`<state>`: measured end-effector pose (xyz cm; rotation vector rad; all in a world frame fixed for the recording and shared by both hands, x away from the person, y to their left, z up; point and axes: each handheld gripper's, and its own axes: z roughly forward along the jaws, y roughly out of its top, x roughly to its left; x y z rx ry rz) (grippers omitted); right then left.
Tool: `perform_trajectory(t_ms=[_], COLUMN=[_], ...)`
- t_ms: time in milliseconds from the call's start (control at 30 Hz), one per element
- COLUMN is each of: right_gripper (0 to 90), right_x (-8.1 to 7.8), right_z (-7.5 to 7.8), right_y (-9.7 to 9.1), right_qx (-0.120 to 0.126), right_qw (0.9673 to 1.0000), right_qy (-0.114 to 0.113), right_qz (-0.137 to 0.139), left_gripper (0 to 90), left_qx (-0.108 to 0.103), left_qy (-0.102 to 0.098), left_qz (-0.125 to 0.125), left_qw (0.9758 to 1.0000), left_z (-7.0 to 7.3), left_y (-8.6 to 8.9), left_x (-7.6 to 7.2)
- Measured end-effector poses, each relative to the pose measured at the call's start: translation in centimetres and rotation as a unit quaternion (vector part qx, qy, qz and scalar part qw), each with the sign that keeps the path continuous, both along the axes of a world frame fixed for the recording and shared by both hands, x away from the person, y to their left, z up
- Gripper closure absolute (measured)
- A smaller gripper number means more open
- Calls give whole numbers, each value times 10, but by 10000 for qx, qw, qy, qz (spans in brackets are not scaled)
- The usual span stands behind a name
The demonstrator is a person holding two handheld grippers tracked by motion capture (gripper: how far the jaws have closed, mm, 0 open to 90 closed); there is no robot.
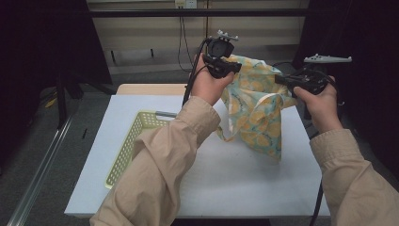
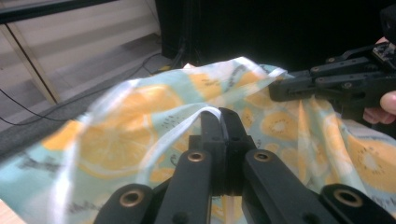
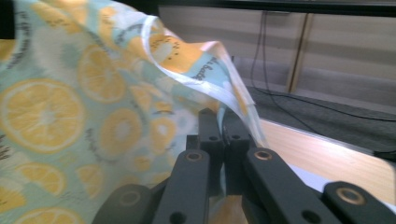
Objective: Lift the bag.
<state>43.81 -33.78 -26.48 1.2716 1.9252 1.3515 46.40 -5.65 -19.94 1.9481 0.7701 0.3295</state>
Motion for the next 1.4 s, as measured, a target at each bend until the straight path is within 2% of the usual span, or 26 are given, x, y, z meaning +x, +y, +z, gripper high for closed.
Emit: perform_trajectory(t_ms=[100,167,233,300,367,400,433,500,633,700,767,833,900,1033,1100,1333,1400], right_gripper=[893,854,757,585,434,348,308,250,231,230,218,216,201,197,194,184,181], right_x=[-1,-1,-3,-5,-9,-12,-14,-20,-32,-37,-43,-48,-56,-69,-74,-92,-98], right_z=[-7,-10,-11,-11,-10,-9,-8,-6,-6,-10,-16,-23,-30,-46,-53,-79,-86], right_y=[5,8,11,14,18,20,21,21,18,17,17,18,21,26,29,34,35], right_qx=[107,307,461,616,561,536,505,446,439,370,282,286,176,93,-13,-134,-278], right_qw=[9999,9993,9986,9976,9979,9978,9979,9982,9981,9984,9985,9984,9984,9976,9974,9961,9960], right_qy=[74,177,223,272,255,308,328,331,294,248,233,184,180,185,187,317,297], right_qz=[64,89,119,165,217,247,222,215,316,348,409,456,515,666,693,809,799], left_gripper=[900,873,735,523,428,348,285,231,176,165,144,127,109,91,81,82,82], left_qx=[-40,-111,-142,-127,-152,-182,-174,-139,-20,3,-26,-6,-13,15,57,149,147], left_qy=[108,156,234,292,331,330,350,335,266,141,144,142,151,22,53,117,124], left_qz=[-51,-73,-37,43,21,18,21,-57,-205,-216,-194,-178,-172,-217,-233,-347,-327], left_qw=[9999,9998,9996,9995,9993,9993,9992,9993,9994,9997,9997,9997,9997,9998,9997,9992,9993], left_z=[-6,-8,-10,-11,-13,-14,-15,-17,-21,-24,-29,-36,-43,-59,-69,-100,-111], left_y=[7,12,19,26,36,40,47,58,83,95,112,126,140,163,172,197,205], left_x=[1,2,2,0,-2,-3,-5,-8,-19,-25,-31,-36,-42,-54,-59,-79,-86])
